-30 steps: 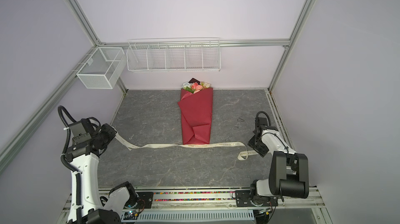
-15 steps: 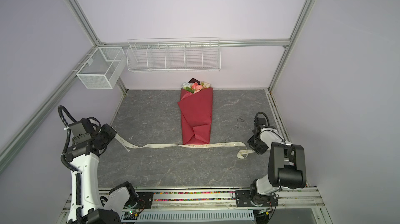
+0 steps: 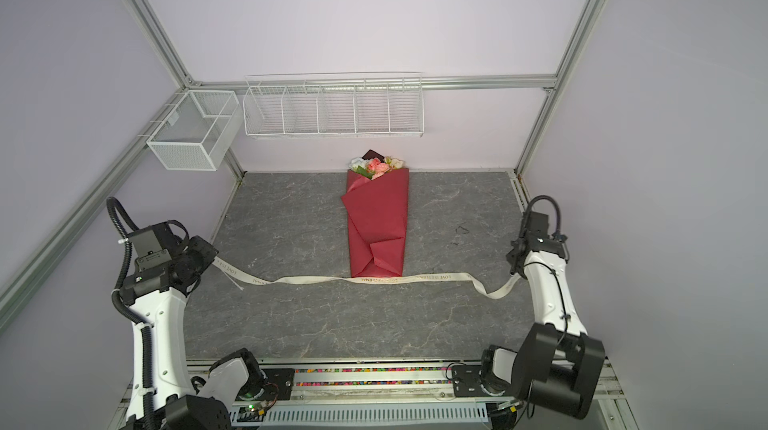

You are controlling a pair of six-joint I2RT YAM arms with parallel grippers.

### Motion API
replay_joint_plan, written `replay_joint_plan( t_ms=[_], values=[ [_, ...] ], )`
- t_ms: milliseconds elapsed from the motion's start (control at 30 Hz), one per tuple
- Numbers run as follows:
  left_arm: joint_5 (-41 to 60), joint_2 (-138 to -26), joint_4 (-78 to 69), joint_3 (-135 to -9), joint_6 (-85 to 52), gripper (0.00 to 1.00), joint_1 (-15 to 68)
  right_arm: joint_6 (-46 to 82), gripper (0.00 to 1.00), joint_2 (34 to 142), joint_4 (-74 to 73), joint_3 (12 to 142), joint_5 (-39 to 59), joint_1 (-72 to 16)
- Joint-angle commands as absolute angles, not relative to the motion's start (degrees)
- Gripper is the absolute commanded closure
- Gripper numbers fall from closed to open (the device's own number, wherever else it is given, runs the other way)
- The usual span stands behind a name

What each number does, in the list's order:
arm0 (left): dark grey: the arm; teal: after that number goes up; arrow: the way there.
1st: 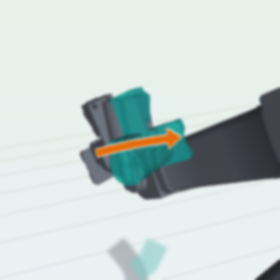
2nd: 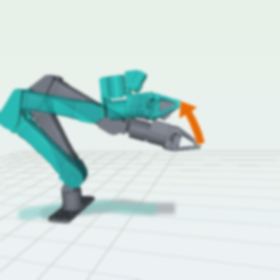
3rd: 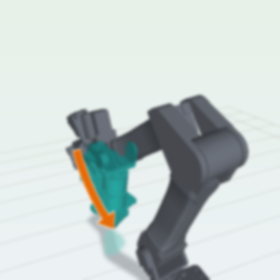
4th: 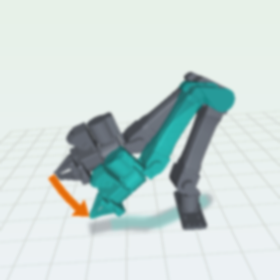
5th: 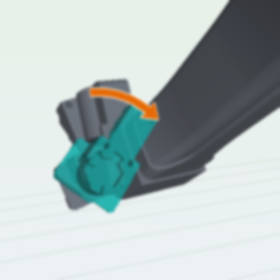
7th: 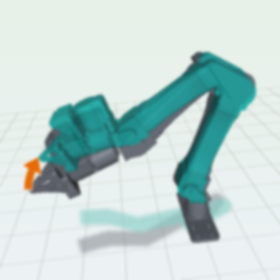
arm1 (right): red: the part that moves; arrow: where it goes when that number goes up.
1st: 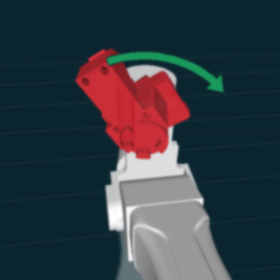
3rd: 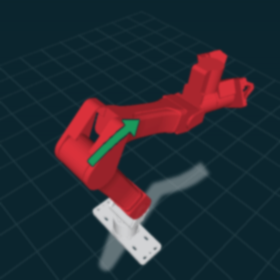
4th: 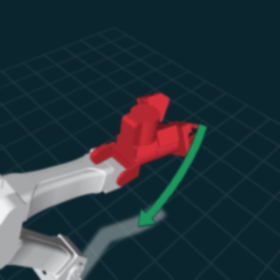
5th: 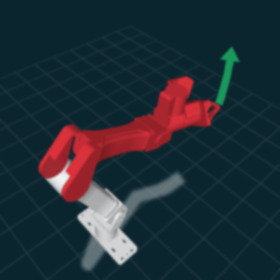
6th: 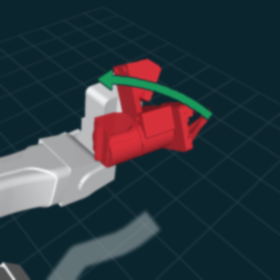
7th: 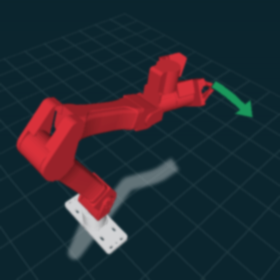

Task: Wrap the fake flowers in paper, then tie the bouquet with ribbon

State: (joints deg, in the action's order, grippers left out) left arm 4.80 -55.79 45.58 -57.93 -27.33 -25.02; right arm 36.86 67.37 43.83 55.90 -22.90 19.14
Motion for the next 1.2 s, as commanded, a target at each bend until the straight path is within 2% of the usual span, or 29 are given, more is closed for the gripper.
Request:
replay_joint_plan(
  t_ms=[0, 100, 200, 400, 467, 567, 667, 900, 967, 1000, 1067, 1167],
  values=[
    [-0.6, -58.5, 47.9, -62.7, -28.6, 1.00, -27.7, 35.6, 0.94, 58.8, 45.0, 56.9, -29.8, 23.6],
    [1.0, -60.8, 46.7, -64.8, -29.6, 1.00, -30.2, 35.6, 0.94, 57.4, 43.6, 57.1, -30.0, 24.2],
    [1.8, -64.0, 46.1, -66.9, -28.6, 1.00, -30.3, 35.1, 0.94, 60.7, 43.2, 57.3, -28.4, 24.3],
    [-1.1, -67.7, 46.2, -68.3, -17.4, 1.00, -30.3, 33.8, 0.94, 66.9, 40.9, 55.6, -28.3, 24.6],
    [-0.4, -69.0, 45.9, -67.3, -15.9, 1.00, -30.3, 32.6, 0.94, 68.1, 37.9, 54.4, -25.0, 24.6],
    [1.4, -72.1, 46.1, -65.7, -16.0, 1.00, -30.2, 31.0, 0.94, 71.1, 36.0, 55.0, -19.2, 24.5],
    [-0.9, -76.6, 45.9, -64.6, -18.9, 1.00, -30.2, 27.7, 0.94, 74.9, 38.6, 58.7, -13.6, 24.4],
    [-6.2, -82.9, 50.3, -69.7, -21.7, 1.00, -30.3, 24.0, 0.94, 75.6, 39.8, 58.1, -13.3, 24.4],
    [-7.1, -82.8, 50.5, -69.8, -21.6, 1.00, -30.3, 24.8, 0.90, 75.4, 39.7, 57.0, -12.7, 24.4],
    [-6.9, -82.7, 50.7, -69.8, -21.6, 0.96, -30.2, 24.6, 0.88, 75.4, 39.5, 56.8, -12.3, 24.4],
    [-6.3, -82.0, 51.0, -69.9, -21.7, 0.72, -30.2, 24.7, 0.81, 75.2, 39.6, 57.0, -12.0, 24.4],
    [-5.1, -80.4, 51.5, -69.8, -21.3, 0.58, -30.3, 23.9, 0.73, 73.8, 39.2, 57.6, -10.4, 24.2]
  ],
)
